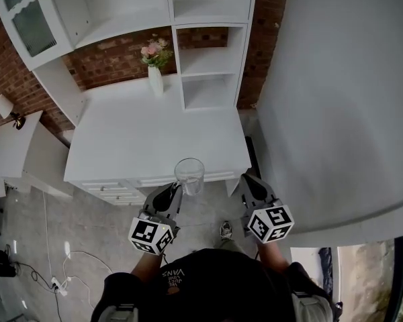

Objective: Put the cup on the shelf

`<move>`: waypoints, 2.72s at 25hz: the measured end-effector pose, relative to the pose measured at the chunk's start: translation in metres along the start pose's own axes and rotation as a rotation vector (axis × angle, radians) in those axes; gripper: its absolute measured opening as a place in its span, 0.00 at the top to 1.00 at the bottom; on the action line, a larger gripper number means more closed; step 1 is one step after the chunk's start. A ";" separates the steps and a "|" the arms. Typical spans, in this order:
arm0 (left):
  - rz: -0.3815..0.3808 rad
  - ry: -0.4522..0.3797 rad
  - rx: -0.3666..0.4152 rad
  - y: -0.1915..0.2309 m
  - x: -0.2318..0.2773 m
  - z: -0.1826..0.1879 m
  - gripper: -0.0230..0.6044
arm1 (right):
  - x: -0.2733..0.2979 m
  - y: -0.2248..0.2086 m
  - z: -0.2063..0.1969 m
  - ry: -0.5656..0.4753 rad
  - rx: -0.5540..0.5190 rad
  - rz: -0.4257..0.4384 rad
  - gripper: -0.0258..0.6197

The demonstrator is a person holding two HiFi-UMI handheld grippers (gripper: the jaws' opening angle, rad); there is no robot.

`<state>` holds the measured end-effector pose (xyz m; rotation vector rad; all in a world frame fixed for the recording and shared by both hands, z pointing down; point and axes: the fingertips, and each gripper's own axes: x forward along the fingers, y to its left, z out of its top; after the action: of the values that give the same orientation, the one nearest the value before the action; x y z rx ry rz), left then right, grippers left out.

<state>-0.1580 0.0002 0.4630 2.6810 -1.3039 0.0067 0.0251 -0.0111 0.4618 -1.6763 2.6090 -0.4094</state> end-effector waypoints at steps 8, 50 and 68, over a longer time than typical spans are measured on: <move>0.039 -0.024 0.014 -0.003 0.074 0.013 0.91 | 0.041 -0.060 0.024 -0.008 -0.014 0.062 0.96; -0.015 -0.081 0.113 0.155 0.343 0.103 0.91 | 0.212 -0.153 0.068 0.003 -0.021 -0.025 0.96; -0.014 -0.097 0.127 0.204 0.426 0.121 0.91 | 0.229 -0.168 0.064 0.010 0.010 -0.135 0.96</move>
<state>-0.0615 -0.4739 0.4041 2.8299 -1.3556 -0.0436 0.0877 -0.2952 0.4679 -1.8590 2.5039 -0.4335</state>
